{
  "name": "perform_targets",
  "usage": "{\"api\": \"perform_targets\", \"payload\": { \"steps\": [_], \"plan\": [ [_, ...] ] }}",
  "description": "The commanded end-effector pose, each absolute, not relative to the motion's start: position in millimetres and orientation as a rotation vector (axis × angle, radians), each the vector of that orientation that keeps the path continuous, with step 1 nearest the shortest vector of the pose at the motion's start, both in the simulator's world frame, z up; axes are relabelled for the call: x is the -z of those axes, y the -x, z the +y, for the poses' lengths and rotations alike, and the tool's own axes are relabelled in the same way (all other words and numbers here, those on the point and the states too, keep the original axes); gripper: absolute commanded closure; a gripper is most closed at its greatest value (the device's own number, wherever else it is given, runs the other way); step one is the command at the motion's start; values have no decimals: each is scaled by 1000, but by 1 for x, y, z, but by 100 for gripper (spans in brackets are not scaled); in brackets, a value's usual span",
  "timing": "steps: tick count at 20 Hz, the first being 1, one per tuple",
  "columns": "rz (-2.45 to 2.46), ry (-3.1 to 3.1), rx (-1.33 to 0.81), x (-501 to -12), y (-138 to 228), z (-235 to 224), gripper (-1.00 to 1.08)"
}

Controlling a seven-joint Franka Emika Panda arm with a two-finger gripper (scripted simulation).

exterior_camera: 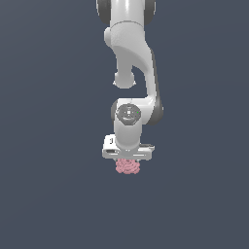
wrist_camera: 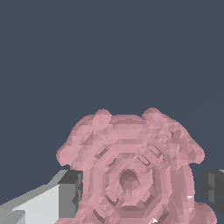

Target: Pick up the object and move it to a goal position.

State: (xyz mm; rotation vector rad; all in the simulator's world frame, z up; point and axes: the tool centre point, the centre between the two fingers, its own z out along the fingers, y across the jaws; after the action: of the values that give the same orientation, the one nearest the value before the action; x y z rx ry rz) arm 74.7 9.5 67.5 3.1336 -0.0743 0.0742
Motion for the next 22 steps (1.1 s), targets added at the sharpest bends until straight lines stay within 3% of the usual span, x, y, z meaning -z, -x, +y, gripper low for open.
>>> {"api": "perform_targets", "payload": {
  "steps": [1, 10, 11, 22],
  "plan": [
    [-49, -3141, 0, -42, -59, 23, 108],
    [-49, -3141, 0, -42, -59, 23, 108],
    [-76, -3134, -71, -66, -74, 9, 108],
    [-72, -3135, -63, -70, -57, -14, 108]
  ]
}}
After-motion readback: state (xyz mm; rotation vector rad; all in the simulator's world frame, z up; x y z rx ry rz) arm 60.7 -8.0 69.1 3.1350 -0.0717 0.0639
